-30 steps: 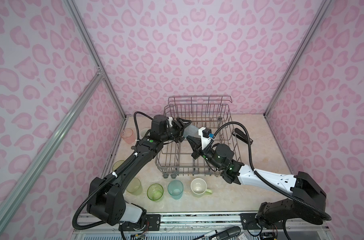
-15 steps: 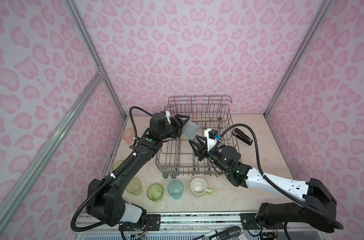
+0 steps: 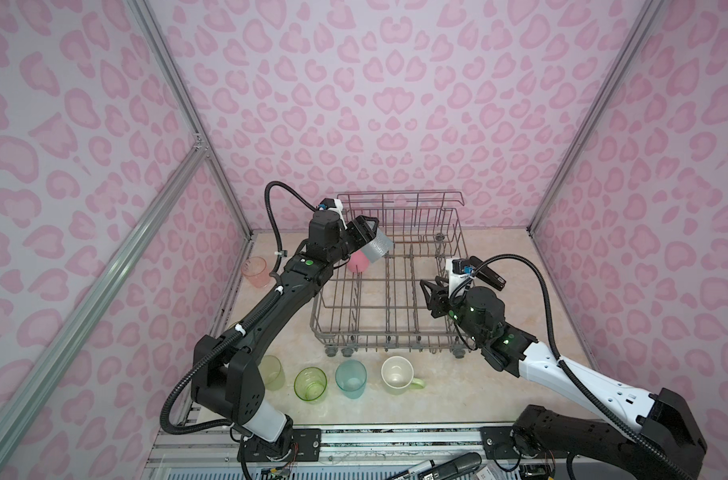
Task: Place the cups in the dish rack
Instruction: 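Carry the teal cup over the rack with the left gripper while the right gripper withdraws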
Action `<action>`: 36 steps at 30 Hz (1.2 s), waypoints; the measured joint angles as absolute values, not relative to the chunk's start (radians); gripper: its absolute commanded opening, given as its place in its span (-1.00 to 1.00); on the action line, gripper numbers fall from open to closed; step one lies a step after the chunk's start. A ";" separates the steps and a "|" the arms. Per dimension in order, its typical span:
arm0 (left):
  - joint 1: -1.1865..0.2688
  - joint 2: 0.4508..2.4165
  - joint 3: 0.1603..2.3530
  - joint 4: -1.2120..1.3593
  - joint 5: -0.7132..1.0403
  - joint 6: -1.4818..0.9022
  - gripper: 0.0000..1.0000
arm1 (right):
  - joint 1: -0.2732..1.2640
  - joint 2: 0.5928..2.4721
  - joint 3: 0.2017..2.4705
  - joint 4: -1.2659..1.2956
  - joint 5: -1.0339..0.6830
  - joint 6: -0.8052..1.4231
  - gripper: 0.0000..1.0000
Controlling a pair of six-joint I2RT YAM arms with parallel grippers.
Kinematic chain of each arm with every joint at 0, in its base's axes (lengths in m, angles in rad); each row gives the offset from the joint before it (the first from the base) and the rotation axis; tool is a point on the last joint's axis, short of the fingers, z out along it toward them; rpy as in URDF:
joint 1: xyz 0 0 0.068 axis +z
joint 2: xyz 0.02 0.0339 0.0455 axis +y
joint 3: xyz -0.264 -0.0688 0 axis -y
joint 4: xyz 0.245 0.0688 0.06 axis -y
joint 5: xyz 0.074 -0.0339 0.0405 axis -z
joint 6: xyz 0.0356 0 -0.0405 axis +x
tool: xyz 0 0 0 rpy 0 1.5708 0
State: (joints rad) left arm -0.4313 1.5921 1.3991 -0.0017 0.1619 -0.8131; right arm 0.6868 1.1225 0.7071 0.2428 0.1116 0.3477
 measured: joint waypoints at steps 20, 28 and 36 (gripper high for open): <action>-0.513 1.925 1.551 0.225 -0.188 -0.363 0.26 | 0.489 1.190 0.591 0.388 -0.060 0.347 -0.06; -0.519 1.984 1.581 0.285 -0.302 -0.356 0.25 | 0.482 1.207 0.493 0.568 -0.182 0.279 -0.03; -0.527 2.037 1.602 0.285 -0.330 -0.367 0.25 | 0.482 1.221 0.451 0.685 -0.267 0.224 -0.03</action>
State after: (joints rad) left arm -0.5270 2.0365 1.6024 0.2852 -0.3302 -0.3672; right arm 0.4820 1.2209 0.4507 0.6846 -0.2672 0.2241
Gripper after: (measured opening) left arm 0.722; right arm 0.484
